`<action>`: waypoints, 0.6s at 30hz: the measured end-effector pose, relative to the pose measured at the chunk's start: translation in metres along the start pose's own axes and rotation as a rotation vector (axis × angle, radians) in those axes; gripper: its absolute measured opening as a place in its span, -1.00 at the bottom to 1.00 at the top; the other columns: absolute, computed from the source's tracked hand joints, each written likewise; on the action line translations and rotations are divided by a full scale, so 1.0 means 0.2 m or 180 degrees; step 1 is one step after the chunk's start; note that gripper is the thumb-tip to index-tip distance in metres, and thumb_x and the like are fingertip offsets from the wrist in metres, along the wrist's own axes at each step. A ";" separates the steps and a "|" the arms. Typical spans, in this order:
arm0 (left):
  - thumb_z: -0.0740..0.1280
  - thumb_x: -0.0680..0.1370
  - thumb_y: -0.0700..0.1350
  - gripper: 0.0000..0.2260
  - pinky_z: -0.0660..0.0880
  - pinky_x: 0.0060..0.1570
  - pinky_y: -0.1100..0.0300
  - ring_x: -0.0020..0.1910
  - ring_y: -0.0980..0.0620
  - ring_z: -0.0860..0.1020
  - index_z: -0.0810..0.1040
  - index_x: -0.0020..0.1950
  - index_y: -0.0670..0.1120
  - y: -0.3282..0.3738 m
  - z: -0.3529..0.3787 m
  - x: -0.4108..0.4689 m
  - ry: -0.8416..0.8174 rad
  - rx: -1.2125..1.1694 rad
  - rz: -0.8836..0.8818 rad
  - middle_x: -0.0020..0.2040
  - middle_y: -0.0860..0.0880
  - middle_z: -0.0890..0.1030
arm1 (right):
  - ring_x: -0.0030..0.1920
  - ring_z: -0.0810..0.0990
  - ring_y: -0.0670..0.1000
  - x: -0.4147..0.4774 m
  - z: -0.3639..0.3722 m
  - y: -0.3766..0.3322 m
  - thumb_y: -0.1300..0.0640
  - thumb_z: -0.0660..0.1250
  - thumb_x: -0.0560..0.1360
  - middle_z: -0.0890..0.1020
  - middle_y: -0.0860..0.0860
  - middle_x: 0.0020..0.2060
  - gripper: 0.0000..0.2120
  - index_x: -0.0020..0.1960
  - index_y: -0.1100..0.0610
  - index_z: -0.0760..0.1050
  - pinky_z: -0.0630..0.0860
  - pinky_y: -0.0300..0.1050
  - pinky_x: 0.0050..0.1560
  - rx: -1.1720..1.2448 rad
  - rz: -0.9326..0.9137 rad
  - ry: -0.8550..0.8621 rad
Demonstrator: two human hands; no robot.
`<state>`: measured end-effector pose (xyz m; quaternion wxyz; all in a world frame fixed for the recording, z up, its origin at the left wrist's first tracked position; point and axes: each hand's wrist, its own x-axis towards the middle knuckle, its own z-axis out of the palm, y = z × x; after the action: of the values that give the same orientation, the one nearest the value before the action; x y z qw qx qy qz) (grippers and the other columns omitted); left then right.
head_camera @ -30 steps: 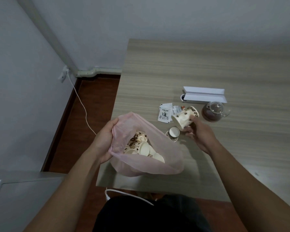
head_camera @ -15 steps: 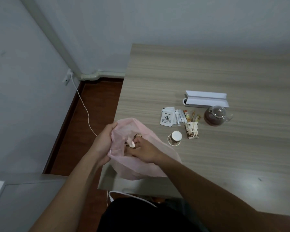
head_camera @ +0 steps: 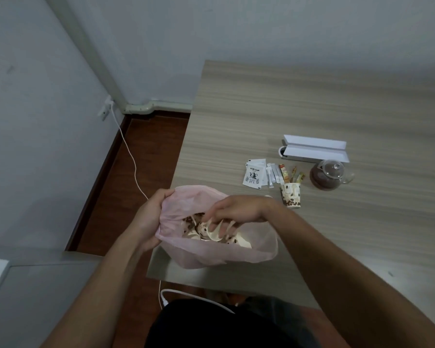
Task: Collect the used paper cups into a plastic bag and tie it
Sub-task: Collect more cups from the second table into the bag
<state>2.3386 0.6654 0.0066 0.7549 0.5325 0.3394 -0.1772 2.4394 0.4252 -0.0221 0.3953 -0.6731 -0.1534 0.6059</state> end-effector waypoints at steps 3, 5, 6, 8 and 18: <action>0.29 0.69 -0.01 -0.55 0.39 0.48 -0.20 0.35 -0.31 0.57 0.66 0.38 -0.33 -0.02 0.01 0.00 -0.0047 0.0045 -0.0003 0.42 -0.45 0.60 | -0.11 0.77 -0.02 -0.10 -0.18 0.05 0.14 0.22 0.73 0.79 0.08 0.12 -0.70 0.25 0.10 0.72 0.68 -0.07 0.11 0.0088 0.0193 0.0290; 0.24 0.72 -0.04 -0.56 0.40 0.51 -0.18 0.36 -0.30 0.60 0.66 0.38 -0.33 -0.03 0.02 0.00 -0.0033 0.0047 0.0006 0.39 -0.40 0.64 | -0.24 0.70 -0.05 -0.10 -0.26 0.12 0.16 0.23 0.69 0.77 0.07 0.02 -0.70 0.17 0.14 0.74 0.64 -0.18 -0.10 0.0167 0.0344 0.0926; 0.23 0.72 -0.03 -0.57 0.42 0.50 -0.17 0.36 -0.30 0.61 0.66 0.38 -0.32 -0.04 0.02 0.00 0.0001 0.0062 0.0026 0.38 -0.39 0.65 | -0.28 0.66 -0.03 -0.09 -0.28 0.16 0.16 0.24 0.68 0.75 0.09 0.00 -0.73 0.13 0.15 0.73 0.62 -0.16 -0.15 0.0255 0.0393 0.1287; 0.23 0.73 -0.01 -0.57 0.42 0.54 -0.20 0.41 -0.33 0.62 0.67 0.38 -0.29 -0.04 0.03 0.01 0.0047 0.0091 0.0034 0.35 -0.36 0.68 | -0.18 0.67 0.06 -0.03 -0.31 0.27 0.13 0.28 0.67 0.74 0.14 0.05 -0.78 0.13 0.17 0.68 0.62 -0.05 -0.04 0.0193 0.0424 0.2024; 0.28 0.73 0.04 -0.55 0.44 0.55 -0.16 0.43 -0.29 0.62 0.66 0.38 -0.29 -0.05 0.05 0.00 0.0155 0.0008 -0.0002 0.33 -0.35 0.70 | 0.65 0.14 0.27 0.21 -0.22 0.85 -0.04 0.34 0.68 0.18 0.08 0.68 -0.42 0.67 -0.19 0.31 0.29 0.30 0.59 -0.1704 0.1155 0.2349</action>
<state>2.3355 0.6517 0.0010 0.7457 0.5375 0.3576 -0.1649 2.4443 0.3298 -0.1749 0.1244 -0.9368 -0.0337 0.3253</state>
